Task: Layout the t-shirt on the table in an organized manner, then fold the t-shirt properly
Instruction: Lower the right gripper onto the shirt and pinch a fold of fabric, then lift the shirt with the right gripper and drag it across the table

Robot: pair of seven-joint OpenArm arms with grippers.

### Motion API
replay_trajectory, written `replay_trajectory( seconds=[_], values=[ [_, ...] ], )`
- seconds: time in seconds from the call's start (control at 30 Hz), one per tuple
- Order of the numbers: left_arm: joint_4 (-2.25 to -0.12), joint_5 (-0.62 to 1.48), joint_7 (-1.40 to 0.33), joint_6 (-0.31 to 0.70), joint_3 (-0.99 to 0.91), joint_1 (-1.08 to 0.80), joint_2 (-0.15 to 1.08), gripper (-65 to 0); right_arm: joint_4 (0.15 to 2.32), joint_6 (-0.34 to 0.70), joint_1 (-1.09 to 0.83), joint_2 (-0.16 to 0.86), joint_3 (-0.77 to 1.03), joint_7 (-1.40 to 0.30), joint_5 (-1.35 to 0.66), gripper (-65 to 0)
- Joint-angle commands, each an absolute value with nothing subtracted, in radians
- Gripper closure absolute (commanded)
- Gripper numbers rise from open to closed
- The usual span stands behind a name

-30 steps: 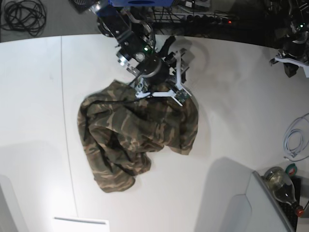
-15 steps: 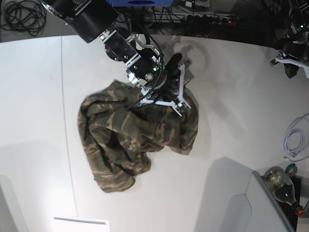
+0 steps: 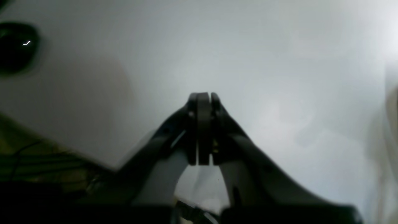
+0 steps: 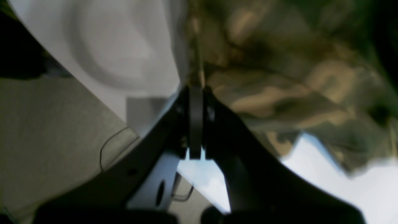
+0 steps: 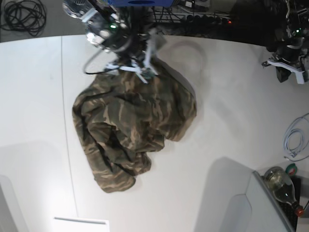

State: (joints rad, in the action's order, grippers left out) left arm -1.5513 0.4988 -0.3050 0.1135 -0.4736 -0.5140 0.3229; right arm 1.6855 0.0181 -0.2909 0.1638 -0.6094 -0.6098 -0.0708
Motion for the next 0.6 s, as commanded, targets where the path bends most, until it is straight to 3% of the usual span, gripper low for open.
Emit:
replay_trajectory(
  seconds=[0.0,0.2,0.33,0.57],
  values=[
    [-1.586,0.501,-0.288,0.12,-0.444,-0.499,0.348,0.0,1.719,0.015,-0.308,0.166,-0.57,-0.591,-0.07,0.0],
    [-1.666,0.499,-0.289,0.117,-0.208,-0.38,0.371,0.0,1.751,0.021,-0.403,0.209,-0.407,-0.591,-0.07,0.0],
    [-1.658,0.499,-0.358,0.117,-0.007,-0.193,0.354,0.0,1.751,0.021,-0.441,0.211,-0.343,-0.591,-0.07,0.0],
    [-1.392,0.499,-0.469,0.117,0.323,0.219,0.165,0.0,1.751,0.022,-0.496,0.251,-0.24,-0.591,-0.068,0.0]
  ],
)
